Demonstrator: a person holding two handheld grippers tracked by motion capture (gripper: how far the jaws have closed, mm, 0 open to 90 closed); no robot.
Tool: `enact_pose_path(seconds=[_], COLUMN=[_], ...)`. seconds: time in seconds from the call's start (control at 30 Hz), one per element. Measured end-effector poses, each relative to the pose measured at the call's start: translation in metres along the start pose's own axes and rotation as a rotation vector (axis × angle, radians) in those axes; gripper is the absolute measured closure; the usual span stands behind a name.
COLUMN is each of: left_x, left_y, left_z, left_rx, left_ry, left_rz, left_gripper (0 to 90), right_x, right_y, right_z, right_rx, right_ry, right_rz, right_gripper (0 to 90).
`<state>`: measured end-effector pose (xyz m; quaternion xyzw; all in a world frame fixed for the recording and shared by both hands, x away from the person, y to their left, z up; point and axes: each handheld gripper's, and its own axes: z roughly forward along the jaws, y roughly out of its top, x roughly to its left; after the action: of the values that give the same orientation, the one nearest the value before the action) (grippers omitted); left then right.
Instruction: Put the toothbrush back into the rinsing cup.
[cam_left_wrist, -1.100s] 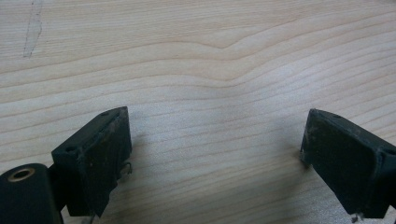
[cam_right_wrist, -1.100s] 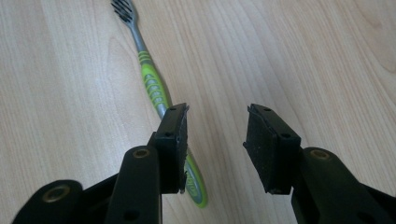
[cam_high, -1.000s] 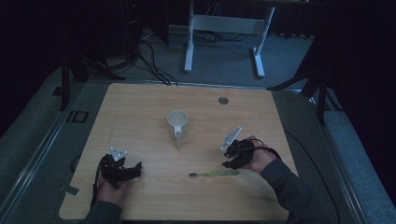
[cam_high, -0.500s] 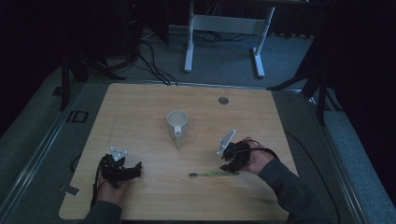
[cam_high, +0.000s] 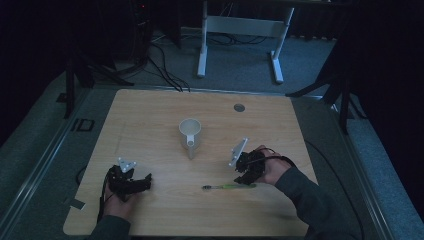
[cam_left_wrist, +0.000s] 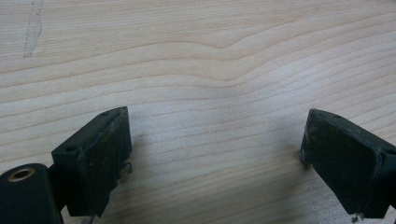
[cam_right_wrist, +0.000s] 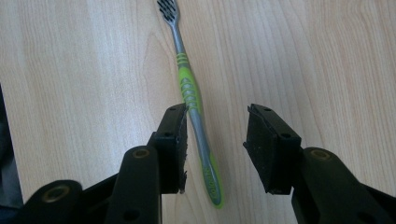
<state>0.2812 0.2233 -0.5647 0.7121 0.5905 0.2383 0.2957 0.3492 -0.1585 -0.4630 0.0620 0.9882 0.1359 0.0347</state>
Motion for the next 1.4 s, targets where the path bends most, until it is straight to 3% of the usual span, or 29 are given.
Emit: enact_pose_path(seconds=[0.67,1.4], left_x=[0.000,0.000], left_y=[0.000,0.000], left_z=[0.000,0.000], left_rx=[0.001,0.003], left_ry=[0.000,-0.001], left_rz=[0.002,0.004], left_gripper=[9.4,9.4], right_x=[0.007,0.012], right_y=[0.012,0.016], right_z=[0.017,0.034], right_rx=[0.092,0.172], right_ry=[0.036,0.044], right_rz=[-0.071,-0.120], right_gripper=[59.2,63.8])
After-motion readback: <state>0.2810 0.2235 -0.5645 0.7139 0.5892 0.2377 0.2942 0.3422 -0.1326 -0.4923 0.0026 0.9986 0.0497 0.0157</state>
